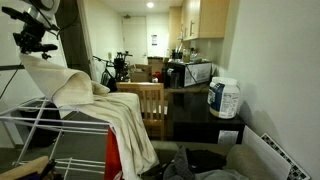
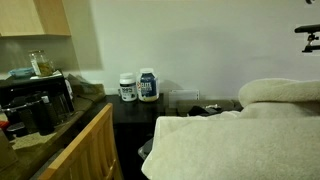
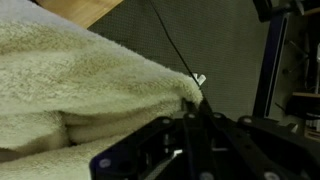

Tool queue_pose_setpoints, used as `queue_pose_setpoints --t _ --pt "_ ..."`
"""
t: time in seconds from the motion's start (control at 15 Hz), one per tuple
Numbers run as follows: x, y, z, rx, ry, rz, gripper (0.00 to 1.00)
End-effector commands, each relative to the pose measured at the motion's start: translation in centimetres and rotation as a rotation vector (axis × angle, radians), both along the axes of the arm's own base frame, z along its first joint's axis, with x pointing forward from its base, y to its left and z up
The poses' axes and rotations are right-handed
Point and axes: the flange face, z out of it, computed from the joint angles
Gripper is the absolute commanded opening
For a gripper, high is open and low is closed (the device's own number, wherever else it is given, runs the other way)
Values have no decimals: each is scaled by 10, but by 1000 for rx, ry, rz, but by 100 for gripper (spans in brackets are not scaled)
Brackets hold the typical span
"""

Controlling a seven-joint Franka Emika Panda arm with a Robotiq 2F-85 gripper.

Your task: Cover the Ironing board stand with a towel

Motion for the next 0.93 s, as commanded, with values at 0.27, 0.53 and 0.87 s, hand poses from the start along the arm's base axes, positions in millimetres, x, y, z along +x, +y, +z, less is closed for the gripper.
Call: queue_pose_setpoints --t 0.27,0.53,0.87 --pt "-2 -11 29 45 -66 -19 51" --pt "5 -21 42 70 -132 -46 77" --pt "42 -45 52 75 -350 -154 100"
